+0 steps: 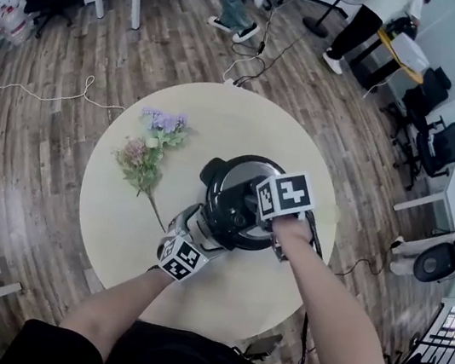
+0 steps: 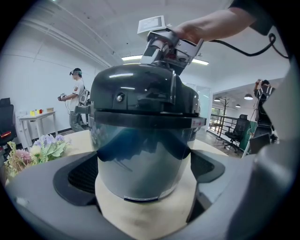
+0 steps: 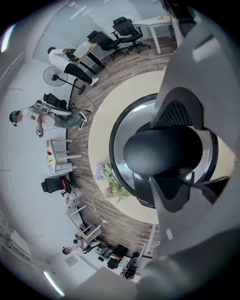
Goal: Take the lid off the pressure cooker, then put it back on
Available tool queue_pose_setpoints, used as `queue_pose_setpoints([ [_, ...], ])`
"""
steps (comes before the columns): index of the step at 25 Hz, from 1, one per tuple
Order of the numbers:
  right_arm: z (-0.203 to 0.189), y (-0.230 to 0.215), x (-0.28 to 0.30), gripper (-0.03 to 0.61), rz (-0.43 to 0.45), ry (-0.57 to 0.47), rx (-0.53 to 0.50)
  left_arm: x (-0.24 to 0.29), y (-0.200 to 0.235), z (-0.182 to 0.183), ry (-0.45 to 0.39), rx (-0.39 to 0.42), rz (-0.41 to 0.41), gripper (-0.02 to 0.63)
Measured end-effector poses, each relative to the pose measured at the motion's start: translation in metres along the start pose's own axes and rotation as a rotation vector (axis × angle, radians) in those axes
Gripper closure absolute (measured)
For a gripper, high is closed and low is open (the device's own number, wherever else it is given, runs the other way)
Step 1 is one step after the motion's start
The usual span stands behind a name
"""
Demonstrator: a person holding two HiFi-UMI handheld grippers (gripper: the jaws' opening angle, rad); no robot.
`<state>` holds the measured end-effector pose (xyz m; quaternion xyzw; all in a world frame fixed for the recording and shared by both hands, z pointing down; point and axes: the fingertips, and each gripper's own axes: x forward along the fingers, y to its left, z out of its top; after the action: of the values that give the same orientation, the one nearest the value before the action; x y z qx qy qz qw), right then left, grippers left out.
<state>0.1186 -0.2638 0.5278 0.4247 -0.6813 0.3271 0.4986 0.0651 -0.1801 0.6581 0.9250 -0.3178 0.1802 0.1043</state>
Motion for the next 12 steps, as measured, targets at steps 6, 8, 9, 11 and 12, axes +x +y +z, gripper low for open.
queue_pose_setpoints([
  [6, 0.009, -0.003, -0.021, 0.282, 0.039, -0.011, 0.046, 0.001, 0.001, -0.002, 0.002, -0.002, 0.002, 0.023],
  [8, 0.008, -0.004, -0.03, 0.284, 0.057, -0.008, 0.054, 0.002, 0.001, -0.002, 0.002, -0.005, 0.003, 0.023],
  [9, 0.006, -0.006, -0.034, 0.284, 0.061, -0.01, 0.059, 0.002, 0.001, -0.002, 0.003, -0.006, 0.004, 0.023],
  [11, 0.004, -0.012, -0.043, 0.285, 0.059, -0.017, 0.065, 0.002, 0.001, -0.001, 0.002, -0.005, 0.004, 0.023],
  [12, 0.003, -0.015, -0.047, 0.285, 0.053, -0.018, 0.064, 0.002, 0.002, -0.001, 0.0, -0.003, 0.004, 0.023],
])
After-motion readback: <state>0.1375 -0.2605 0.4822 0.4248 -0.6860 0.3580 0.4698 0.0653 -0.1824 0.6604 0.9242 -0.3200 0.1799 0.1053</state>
